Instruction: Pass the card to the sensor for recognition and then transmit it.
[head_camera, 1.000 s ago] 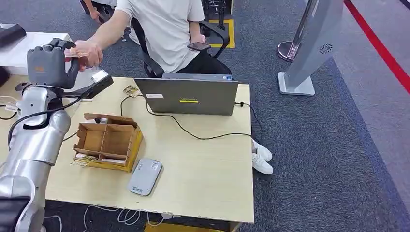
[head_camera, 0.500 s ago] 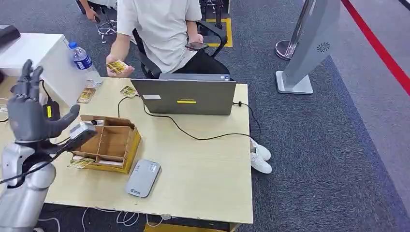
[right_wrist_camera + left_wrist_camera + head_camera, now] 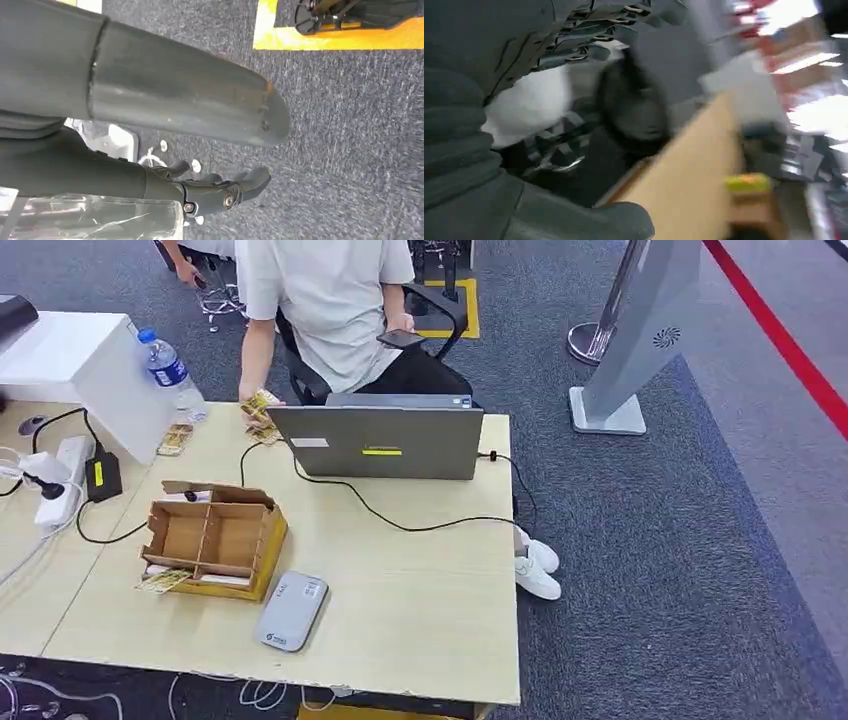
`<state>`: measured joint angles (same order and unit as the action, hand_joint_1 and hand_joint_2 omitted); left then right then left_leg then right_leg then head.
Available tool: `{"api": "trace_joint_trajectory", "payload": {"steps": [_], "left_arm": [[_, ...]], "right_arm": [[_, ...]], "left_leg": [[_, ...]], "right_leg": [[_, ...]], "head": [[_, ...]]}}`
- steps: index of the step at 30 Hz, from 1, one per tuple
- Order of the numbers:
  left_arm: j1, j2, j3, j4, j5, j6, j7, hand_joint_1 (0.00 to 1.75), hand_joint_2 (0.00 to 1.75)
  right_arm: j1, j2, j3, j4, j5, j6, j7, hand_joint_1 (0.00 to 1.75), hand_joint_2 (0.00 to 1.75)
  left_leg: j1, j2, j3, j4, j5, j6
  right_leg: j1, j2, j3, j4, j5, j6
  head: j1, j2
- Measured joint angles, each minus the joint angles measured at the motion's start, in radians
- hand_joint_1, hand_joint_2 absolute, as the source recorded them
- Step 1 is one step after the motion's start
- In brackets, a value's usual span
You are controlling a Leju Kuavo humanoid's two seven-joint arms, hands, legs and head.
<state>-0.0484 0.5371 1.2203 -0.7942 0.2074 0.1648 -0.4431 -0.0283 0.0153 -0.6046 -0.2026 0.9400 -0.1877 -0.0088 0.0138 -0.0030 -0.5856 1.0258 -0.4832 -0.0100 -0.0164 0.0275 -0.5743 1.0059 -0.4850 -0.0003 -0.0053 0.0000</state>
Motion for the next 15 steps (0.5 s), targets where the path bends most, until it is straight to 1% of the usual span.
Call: {"api": "trace_joint_trajectory", "payload": {"steps": [1, 2, 3, 4, 6, 7, 8, 9, 10, 11, 13, 14, 15], "left_arm": [[-0.001, -0.010, 0.061, 0.083, 0.045, 0.024, 0.045, 0.00, 1.75], [0.000, -0.027, 0.106, 0.156, 0.052, 0.080, 0.077, 0.00, 1.75], [0.001, -0.058, 0.134, 0.216, 0.049, 0.128, 0.078, 0.00, 1.75], [0.000, -0.079, 0.151, 0.252, 0.039, 0.154, 0.083, 0.00, 1.75], [-0.002, -0.139, 0.159, 0.349, -0.042, 0.252, 0.159, 0.00, 1.75], [-0.005, -0.171, 0.157, 0.379, -0.084, 0.274, 0.196, 0.00, 1.75], [-0.008, -0.204, 0.151, 0.409, -0.124, 0.279, 0.226, 0.00, 1.75], [-0.013, -0.239, 0.144, 0.435, -0.150, 0.283, 0.234, 0.00, 1.75], [-0.019, -0.265, 0.135, 0.458, -0.180, 0.276, 0.255, 0.00, 1.75], [-0.021, -0.289, 0.119, 0.479, -0.225, 0.254, 0.280, 0.00, 1.75], [-0.024, -0.335, 0.060, 0.504, -0.310, 0.190, 0.300, 0.00, 1.75], [-0.023, -0.355, 0.024, 0.512, -0.347, 0.124, 0.306, 0.00, 1.75], [-0.021, -0.368, -0.020, 0.515, -0.363, 0.075, 0.308, 0.00, 1.75]], "right_arm": [[-0.005, 0.000, 0.000, 0.000, 0.011, 0.008, 0.002, 0.00, 0.00], [-0.010, 0.000, 0.000, 0.000, 0.020, 0.018, 0.005, 0.00, 0.00], [-0.015, 0.000, 0.000, 0.000, 0.026, 0.024, 0.009, 0.00, 0.00], [-0.019, -0.001, 0.000, 0.000, 0.030, 0.027, 0.013, 0.00, 1.75], [-0.029, -0.001, 0.000, 0.000, 0.046, 0.037, 0.028, 0.00, 1.75], [-0.034, -0.001, 0.000, 0.000, 0.053, 0.042, 0.033, 0.00, 1.75], [-0.038, -0.001, 0.000, 0.000, 0.058, 0.046, 0.039, 0.00, 1.75], [-0.040, -0.001, 0.000, 0.000, 0.063, 0.047, 0.040, 0.00, 1.75], [-0.042, -0.001, 0.000, 0.000, 0.065, 0.050, 0.044, 0.00, 1.75], [-0.043, -0.001, 0.000, 0.000, 0.067, 0.051, 0.047, 0.00, 1.75], [-0.042, -0.001, 0.000, 0.000, 0.070, 0.056, 0.048, 0.00, 1.75], [-0.040, -0.001, 0.004, -0.001, 0.065, 0.068, 0.047, 0.00, 1.75], [-0.036, -0.001, 0.013, -0.002, 0.050, 0.077, 0.047, 0.00, 1.75]], "left_leg": [[0.000, -0.001, 0.001, 0.000, -0.001, 0.001], [0.000, -0.002, 0.001, 0.000, -0.001, 0.001], [0.000, -0.005, 0.001, 0.000, -0.001, 0.002], [-0.001, -0.010, 0.001, 0.000, -0.001, 0.002], [-0.002, -0.014, 0.002, 0.001, -0.001, 0.004], [-0.003, -0.014, 0.002, 0.001, -0.001, 0.006], [-0.005, -0.014, 0.003, 0.001, -0.001, 0.008], [-0.005, -0.014, 0.002, 0.001, 0.000, 0.008], [-0.005, -0.013, 0.002, 0.001, -0.001, 0.009], [-0.005, -0.013, 0.002, 0.002, -0.001, 0.009], [-0.005, -0.013, 0.003, 0.002, -0.001, 0.009], [-0.005, -0.013, 0.003, 0.002, -0.001, 0.009], [-0.005, -0.013, 0.003, 0.002, -0.001, 0.009]], "right_leg": [[0.000, -0.001, 0.001, -0.001, 0.000, 0.000], [0.000, -0.002, 0.001, -0.002, 0.000, 0.000], [-0.001, -0.005, 0.002, -0.003, 0.000, 0.001], [-0.001, -0.008, 0.003, -0.004, -0.002, 0.003], [-0.003, -0.013, 0.006, -0.006, -0.003, 0.004], [-0.004, -0.013, 0.007, -0.006, -0.002, 0.006], [-0.005, -0.013, 0.007, -0.006, -0.001, 0.006], [-0.006, -0.013, 0.007, -0.007, -0.001, 0.007], [-0.006, -0.013, 0.008, -0.007, 0.000, 0.008], [-0.006, -0.012, 0.009, -0.007, 0.000, 0.009], [-0.006, -0.012, 0.009, -0.008, 0.001, 0.010], [-0.006, -0.012, 0.010, -0.008, 0.001, 0.010], [-0.006, -0.012, 0.010, -0.008, 0.001, 0.010]], "head": [[0.000, 0.000], [0.000, 0.000], [-0.001, 0.000], [0.000, 0.000], [0.003, 0.000], [0.005, 0.000], [0.006, 0.000], [0.005, 0.000], [0.005, 0.000], [0.007, 0.000], [0.006, 0.000], [0.006, 0.000], [0.006, 0.000]]}}
